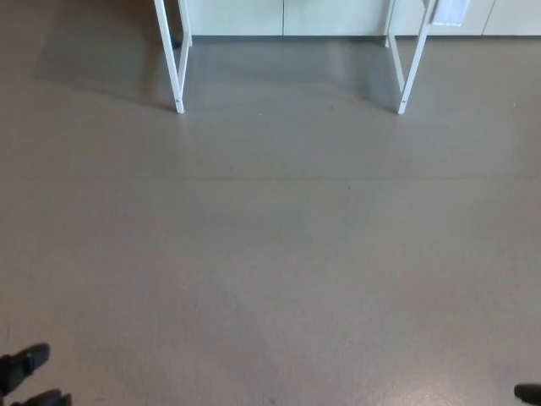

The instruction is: The robot walk towards a table in front and then pushes a layer of a file tray back to its original position using its right hand

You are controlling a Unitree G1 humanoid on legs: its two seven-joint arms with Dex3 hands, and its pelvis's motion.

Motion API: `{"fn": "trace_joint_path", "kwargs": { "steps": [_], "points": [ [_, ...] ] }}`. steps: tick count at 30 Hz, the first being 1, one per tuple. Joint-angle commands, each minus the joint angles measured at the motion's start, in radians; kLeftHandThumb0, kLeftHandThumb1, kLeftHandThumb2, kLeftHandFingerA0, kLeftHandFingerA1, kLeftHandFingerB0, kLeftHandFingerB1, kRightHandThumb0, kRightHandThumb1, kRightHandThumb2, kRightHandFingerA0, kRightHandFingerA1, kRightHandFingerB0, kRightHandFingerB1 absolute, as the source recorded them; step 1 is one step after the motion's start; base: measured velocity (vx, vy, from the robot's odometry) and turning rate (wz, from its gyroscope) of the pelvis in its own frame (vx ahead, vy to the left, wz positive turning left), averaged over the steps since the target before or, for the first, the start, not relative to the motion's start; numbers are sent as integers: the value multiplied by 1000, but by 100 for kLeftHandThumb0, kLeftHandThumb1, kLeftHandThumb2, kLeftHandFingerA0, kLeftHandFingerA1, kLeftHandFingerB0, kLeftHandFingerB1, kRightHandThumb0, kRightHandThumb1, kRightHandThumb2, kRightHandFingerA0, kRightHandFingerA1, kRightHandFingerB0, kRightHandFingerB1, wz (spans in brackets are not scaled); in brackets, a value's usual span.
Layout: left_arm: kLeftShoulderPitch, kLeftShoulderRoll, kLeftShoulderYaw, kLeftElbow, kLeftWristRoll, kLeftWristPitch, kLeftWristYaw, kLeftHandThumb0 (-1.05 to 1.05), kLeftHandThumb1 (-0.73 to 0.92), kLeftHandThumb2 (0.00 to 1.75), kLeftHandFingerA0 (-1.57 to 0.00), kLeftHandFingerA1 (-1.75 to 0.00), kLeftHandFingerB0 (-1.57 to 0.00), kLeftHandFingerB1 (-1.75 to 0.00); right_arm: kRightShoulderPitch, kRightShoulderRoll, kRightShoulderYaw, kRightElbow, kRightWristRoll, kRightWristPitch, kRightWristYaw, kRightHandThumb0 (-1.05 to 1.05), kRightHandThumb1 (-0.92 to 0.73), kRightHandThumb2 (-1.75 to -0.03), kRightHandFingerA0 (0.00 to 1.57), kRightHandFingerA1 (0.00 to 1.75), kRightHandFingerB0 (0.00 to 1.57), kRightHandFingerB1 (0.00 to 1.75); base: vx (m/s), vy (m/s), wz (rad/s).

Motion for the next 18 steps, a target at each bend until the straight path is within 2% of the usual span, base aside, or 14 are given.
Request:
{"fn": "trace_joint_path", "kwargs": {
  "steps": [1, 4, 5, 11, 12, 16, 17, 18],
  "points": [
    [57, -5, 35, -76, -136, 163, -90, -8, 52, 92, -24, -53, -14, -48, 46, -17, -40, -32, 97, -25, 94, -31, -20, -50, 99, 54, 82, 52, 112, 61, 3],
    [69, -5, 30, -94, -132, 183, -83, -9, 51, 91, -25, -54, -14, -48, 56, -19, -43, -33, 103, -23, 106, -31, -22, -51, 97, 54, 80, 52, -59, 46, 6],
    [72, -7, 33, -97, -135, 187, -80, -8, 50, 91, -27, -55, -14, -48, 57, -19, -42, -32, 101, -23, 104, -24, -25, -48, 96, 52, 82, 50, -170, 56, 60],
    [104, 0, 25, -101, -131, 184, -98, -9, 52, 92, -27, -54, -13, -48, 94, -18, -39, -31, 104, -44, 117, -25, -23, -48, 95, 52, 82, 50, -23, 78, -6],
    [103, -2, 23, -103, -125, 187, -87, -8, 51, 91, -28, -55, -15, -48, 91, -19, -38, -21, 104, -50, 117, -29, -22, -51, 97, 54, 81, 52, 51, 170, -12],
    [126, -4, 21, -102, -125, 180, -93, -7, 51, 92, -26, -54, -14, -48, 121, -16, -39, -24, 111, -58, 126, -22, -22, -47, 94, 52, 83, 50, 237, 383, -27],
    [128, -3, 19, -99, -125, 177, -96, -7, 51, 92, -25, -54, -14, -48, 124, -16, -39, -21, 113, -65, 132, -28, -21, -49, 93, 53, 82, 52, 231, 314, 11],
    [128, 0, 18, -97, -126, 179, -99, -8, 52, 92, -26, -54, -13, -48, 123, -16, -40, -12, 113, -70, 135, -23, -22, -47, 94, 52, 83, 50, 216, 206, 6]
  ]
}}
